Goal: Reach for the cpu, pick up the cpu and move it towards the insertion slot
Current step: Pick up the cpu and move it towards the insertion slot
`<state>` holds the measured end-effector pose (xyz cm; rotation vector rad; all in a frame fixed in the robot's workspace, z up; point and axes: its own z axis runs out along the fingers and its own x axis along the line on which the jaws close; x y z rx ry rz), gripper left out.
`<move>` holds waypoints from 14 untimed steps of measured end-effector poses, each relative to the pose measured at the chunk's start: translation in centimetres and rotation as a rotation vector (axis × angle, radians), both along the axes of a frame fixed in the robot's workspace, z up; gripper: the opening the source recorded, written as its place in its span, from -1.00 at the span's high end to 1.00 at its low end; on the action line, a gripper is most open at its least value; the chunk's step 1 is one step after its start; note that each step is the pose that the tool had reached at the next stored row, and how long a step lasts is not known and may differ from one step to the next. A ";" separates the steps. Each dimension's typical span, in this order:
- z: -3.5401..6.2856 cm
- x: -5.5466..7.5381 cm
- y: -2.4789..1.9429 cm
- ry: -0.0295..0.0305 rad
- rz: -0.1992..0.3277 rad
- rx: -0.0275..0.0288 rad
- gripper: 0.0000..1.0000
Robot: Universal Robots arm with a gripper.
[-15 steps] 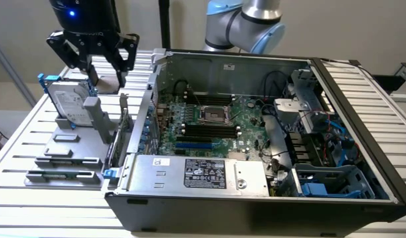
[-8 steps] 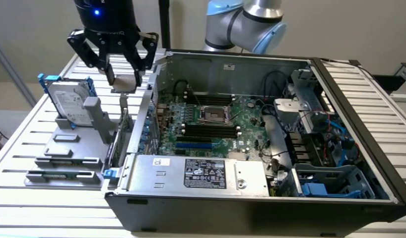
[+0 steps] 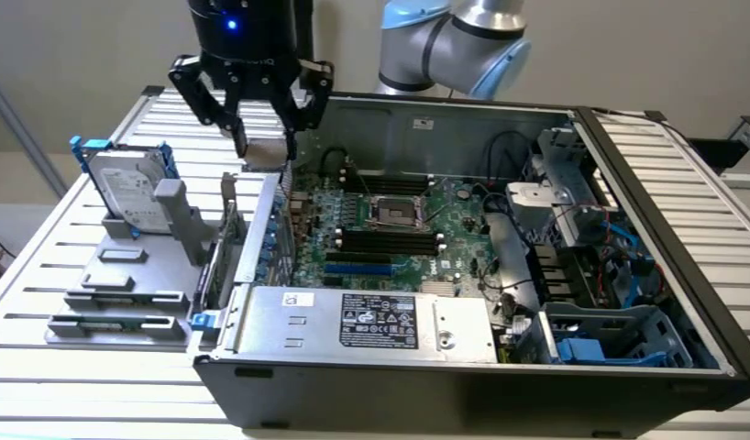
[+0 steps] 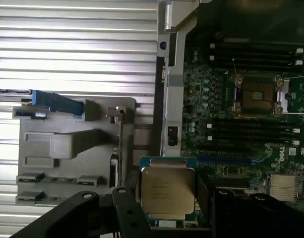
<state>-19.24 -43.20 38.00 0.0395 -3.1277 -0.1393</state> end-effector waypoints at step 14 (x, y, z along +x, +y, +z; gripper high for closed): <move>0.00 6.4 0.04 0.0001 0.000 0.0052 -0.09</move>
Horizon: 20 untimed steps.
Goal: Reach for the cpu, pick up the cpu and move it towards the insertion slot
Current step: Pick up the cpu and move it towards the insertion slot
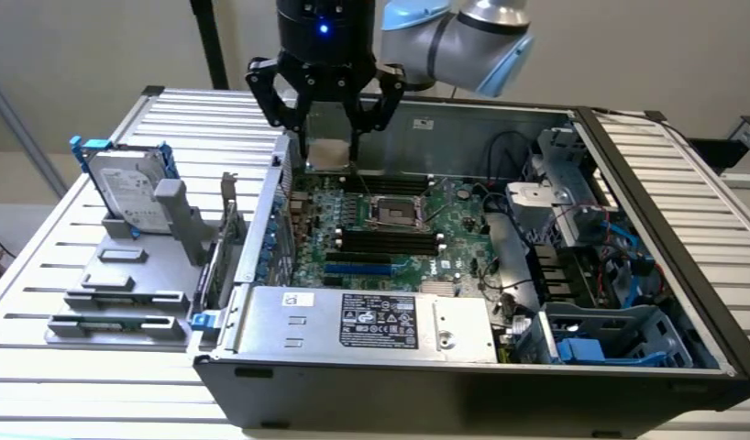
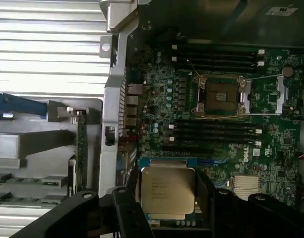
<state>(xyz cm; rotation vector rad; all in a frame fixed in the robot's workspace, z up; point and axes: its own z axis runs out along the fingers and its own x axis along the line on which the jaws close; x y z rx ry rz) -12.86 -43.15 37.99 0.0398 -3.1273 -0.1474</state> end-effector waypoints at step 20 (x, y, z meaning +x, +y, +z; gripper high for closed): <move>-0.21 6.6 4.25 0.0000 0.000 -0.0089 -0.09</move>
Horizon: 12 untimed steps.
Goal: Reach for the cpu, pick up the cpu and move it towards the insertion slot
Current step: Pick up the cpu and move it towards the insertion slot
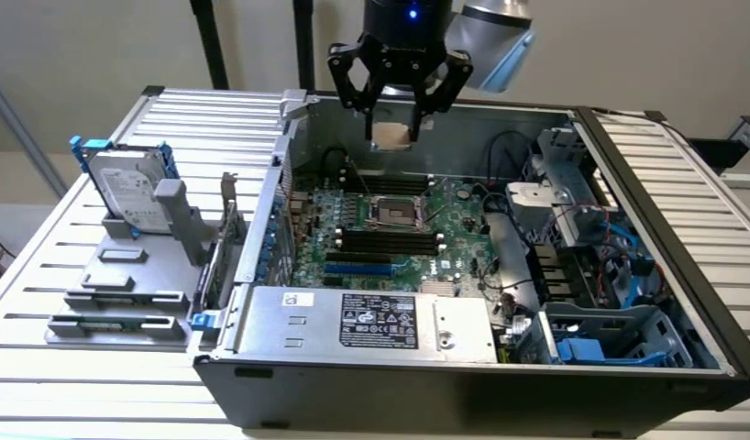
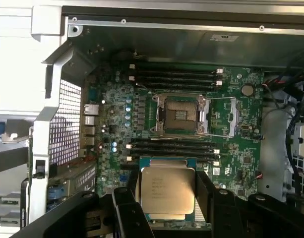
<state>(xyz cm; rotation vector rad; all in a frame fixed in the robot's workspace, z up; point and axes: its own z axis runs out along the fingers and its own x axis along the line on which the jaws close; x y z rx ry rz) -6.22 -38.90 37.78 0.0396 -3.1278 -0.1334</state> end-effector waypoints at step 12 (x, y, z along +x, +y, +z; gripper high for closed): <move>-0.26 1.3 3.97 0.0000 0.000 -0.0318 -0.09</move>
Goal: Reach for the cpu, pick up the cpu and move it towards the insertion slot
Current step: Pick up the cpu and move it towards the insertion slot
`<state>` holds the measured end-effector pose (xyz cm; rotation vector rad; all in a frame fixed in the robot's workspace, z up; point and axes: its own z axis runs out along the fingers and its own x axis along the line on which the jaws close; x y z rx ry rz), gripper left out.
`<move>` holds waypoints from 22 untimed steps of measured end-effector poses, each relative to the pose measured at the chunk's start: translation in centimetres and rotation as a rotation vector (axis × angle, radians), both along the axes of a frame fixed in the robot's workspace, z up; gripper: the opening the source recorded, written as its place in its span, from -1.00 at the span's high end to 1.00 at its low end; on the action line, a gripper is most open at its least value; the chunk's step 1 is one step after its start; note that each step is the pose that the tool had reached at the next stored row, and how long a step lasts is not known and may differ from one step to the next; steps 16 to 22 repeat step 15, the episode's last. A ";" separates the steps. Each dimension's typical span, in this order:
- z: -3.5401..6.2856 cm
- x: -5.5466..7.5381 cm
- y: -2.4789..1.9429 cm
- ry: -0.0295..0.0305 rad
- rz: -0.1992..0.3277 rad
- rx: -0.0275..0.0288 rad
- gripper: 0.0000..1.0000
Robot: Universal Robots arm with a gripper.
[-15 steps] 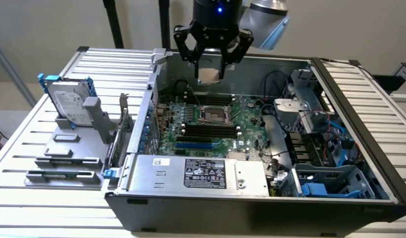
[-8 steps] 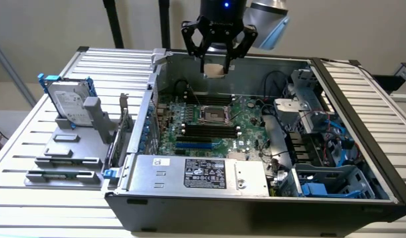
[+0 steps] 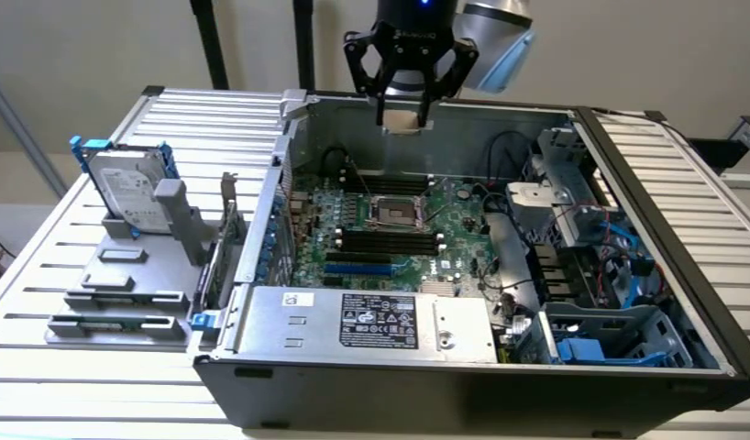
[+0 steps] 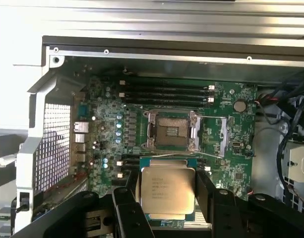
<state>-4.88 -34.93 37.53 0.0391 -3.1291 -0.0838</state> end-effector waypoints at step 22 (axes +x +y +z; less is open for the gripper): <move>-0.35 0.5 1.47 -0.0001 -0.007 -0.0015 -0.09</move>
